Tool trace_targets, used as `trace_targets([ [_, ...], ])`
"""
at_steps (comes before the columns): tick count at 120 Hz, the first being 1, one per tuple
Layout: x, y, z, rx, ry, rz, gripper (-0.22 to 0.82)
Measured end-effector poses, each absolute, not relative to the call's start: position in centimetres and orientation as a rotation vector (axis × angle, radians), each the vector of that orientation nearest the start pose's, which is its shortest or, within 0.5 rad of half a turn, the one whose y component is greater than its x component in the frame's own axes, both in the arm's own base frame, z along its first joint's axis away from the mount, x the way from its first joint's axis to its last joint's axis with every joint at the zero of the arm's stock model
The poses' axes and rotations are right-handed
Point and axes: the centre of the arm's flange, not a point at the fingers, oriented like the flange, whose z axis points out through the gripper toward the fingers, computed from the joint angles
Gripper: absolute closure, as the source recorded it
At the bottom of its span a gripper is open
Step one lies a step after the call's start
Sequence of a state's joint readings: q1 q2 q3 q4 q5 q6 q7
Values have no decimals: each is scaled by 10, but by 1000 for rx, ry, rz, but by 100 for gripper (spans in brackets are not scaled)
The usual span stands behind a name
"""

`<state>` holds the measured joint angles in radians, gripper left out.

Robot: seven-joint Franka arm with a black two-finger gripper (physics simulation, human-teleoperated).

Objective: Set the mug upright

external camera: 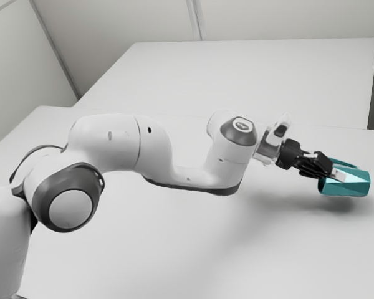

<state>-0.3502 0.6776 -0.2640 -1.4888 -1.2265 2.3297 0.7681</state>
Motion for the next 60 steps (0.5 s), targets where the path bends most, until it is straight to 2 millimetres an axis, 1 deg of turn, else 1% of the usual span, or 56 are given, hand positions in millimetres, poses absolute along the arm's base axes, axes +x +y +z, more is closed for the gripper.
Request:
trace_targets([
  [4,619,-396,321,2050,-520,236,78],
  [18,626,-364,359,2202,-721,210,78],
  [27,628,-343,377,2300,-793,156,78],
  [39,627,-309,396,2444,-840,53,78],
  [47,626,-285,401,2548,-843,-30,78],
  [53,628,-261,409,2634,-829,-78,78],
  [60,627,-241,413,2718,-806,-139,78],
])
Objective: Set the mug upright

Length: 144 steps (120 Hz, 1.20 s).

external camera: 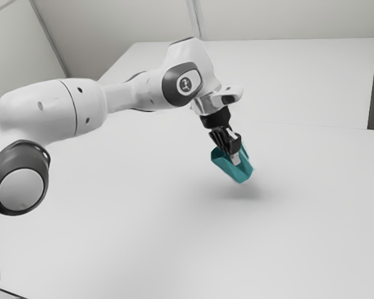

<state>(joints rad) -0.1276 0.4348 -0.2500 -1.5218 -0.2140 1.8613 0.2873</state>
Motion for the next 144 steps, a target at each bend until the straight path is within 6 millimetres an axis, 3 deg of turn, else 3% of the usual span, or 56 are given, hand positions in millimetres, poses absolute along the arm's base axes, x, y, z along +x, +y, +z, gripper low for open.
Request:
trace_targets([
  [14,623,-210,421,-3207,826,264,78],
  [36,609,-186,419,-3100,651,338,78],
  [80,600,-123,396,-3015,343,342,78],
  [144,613,-118,357,-3042,208,220,78],
])
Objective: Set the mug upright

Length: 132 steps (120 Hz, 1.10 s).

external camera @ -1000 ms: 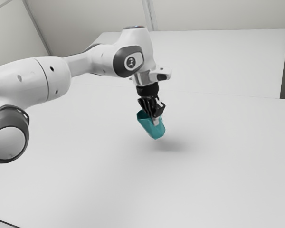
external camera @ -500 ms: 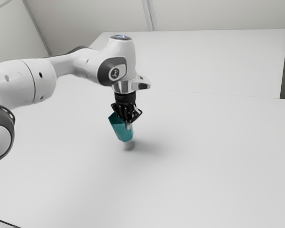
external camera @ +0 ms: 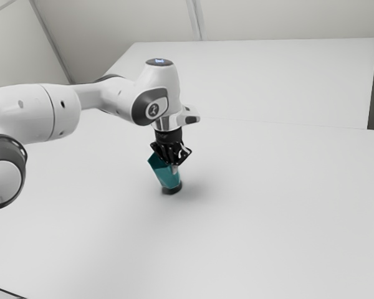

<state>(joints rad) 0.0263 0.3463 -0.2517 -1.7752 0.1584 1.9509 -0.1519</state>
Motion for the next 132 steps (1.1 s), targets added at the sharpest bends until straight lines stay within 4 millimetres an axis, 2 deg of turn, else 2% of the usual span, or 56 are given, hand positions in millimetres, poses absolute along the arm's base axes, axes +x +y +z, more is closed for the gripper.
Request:
trace_targets([
  [45,615,-119,348,-3040,168,204,78],
  [55,615,-119,346,-3040,163,212,65],
  [73,612,-124,349,-3038,160,209,34],
  [84,609,-127,367,-3035,158,177,22],
  [97,603,-129,400,-3029,152,130,13],
  [106,598,-124,423,-3037,123,104,9],
  [119,595,-104,460,-3097,24,59,6],
  [132,594,-102,502,-3138,-6,-1,3],
])
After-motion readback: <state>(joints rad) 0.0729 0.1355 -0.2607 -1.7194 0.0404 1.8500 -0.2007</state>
